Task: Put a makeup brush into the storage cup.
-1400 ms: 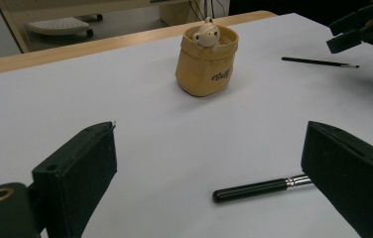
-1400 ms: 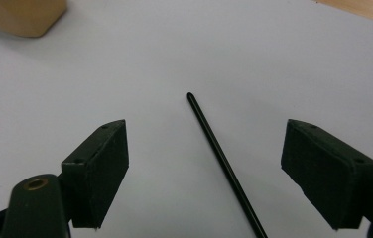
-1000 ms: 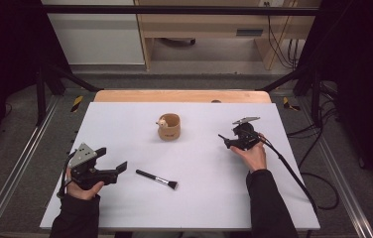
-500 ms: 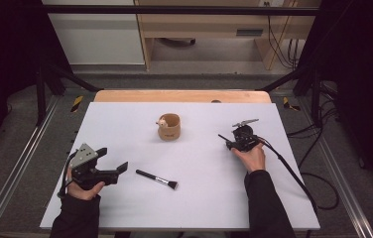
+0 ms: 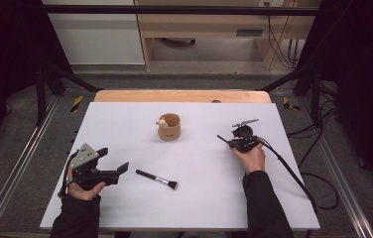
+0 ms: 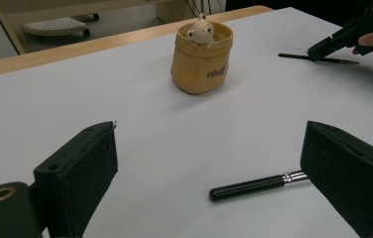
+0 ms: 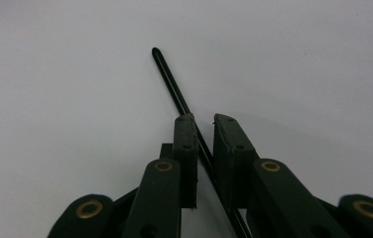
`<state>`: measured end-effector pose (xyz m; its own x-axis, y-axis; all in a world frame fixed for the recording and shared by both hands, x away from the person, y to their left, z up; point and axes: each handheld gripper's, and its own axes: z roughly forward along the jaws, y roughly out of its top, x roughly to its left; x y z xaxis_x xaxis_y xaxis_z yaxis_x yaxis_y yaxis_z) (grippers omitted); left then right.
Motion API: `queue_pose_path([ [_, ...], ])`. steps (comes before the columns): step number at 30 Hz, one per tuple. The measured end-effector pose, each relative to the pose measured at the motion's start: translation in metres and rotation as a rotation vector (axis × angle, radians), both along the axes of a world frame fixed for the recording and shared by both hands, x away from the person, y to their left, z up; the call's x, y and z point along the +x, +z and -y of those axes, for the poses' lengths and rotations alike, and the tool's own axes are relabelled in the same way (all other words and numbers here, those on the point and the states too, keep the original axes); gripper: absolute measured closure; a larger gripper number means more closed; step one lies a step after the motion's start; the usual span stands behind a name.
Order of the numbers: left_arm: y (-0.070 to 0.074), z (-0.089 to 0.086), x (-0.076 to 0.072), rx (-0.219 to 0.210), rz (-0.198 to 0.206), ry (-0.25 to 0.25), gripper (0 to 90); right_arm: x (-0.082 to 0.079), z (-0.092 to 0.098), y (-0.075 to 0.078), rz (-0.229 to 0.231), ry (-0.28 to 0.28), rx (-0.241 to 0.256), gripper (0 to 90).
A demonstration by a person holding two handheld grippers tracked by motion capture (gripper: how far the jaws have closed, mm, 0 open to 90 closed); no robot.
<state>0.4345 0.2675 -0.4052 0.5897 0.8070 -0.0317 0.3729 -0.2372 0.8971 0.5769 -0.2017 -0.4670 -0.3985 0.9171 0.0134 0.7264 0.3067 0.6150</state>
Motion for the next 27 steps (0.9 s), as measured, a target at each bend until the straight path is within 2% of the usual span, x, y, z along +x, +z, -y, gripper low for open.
queue_pose_path([
  [8, -0.0004, 0.0005, 0.0002, -0.004, -0.001, 0.001, 6.9, -0.0001, 0.0006, 0.0012, -0.018, -0.002, 0.011, 82.1],
  [16, -0.0006, 0.0014, 0.0002, 0.001, 0.0, -0.002, 6.9, -0.0001, 0.0007, 0.0004, -0.012, 0.002, 0.008, 81.7],
  [27, -0.0007, 0.0021, 0.0001, 0.002, -0.001, -0.004, 6.9, -0.0027, -0.001, 0.0012, -0.013, -0.022, -0.004, 85.7],
])
